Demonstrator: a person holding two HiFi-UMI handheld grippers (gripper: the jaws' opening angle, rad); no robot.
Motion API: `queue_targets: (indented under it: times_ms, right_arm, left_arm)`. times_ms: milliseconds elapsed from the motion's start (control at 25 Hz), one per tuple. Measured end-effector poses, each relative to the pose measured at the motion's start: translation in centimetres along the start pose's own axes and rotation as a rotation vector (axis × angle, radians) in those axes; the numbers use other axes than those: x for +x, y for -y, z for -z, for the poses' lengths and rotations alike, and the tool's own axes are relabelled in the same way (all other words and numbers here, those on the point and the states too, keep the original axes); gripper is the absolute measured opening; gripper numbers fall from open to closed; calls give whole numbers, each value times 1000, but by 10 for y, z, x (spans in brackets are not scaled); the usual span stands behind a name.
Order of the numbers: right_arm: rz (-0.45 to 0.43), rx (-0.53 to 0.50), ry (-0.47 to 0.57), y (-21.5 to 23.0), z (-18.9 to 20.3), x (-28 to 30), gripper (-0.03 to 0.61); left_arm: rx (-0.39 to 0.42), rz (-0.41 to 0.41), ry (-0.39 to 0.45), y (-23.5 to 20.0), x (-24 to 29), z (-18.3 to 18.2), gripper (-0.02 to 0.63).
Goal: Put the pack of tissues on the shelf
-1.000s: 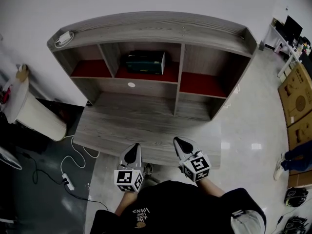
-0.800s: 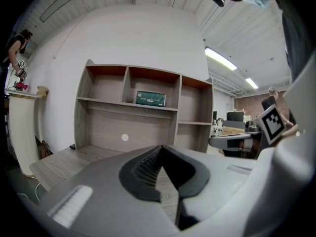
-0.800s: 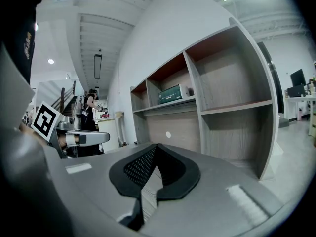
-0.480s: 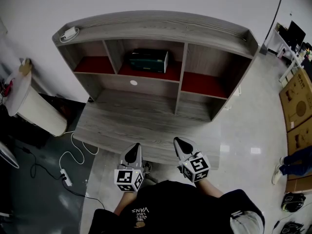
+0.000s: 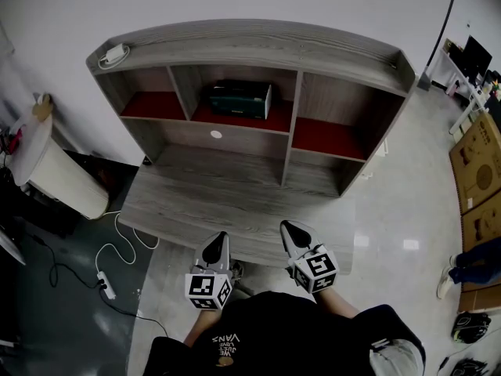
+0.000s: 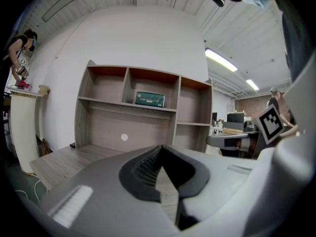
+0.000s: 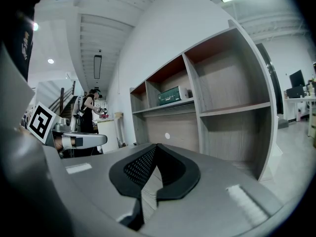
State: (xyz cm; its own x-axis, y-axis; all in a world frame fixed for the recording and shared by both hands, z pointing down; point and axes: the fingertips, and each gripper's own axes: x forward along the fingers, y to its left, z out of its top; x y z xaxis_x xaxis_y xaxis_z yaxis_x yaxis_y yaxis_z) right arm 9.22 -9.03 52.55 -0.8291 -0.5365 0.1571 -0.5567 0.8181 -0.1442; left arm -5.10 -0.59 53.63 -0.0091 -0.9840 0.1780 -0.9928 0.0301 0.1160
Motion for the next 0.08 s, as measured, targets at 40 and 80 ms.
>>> queue_targets:
  times_ms: [40, 80]
  right_arm:
    - [1, -1, 2, 1, -1, 0, 5]
    - [2, -1, 4, 1, -1, 1, 5]
  left_arm:
    - [-1, 1, 0, 0, 0, 0, 52]
    - [-2, 2, 0, 0, 1, 0, 52]
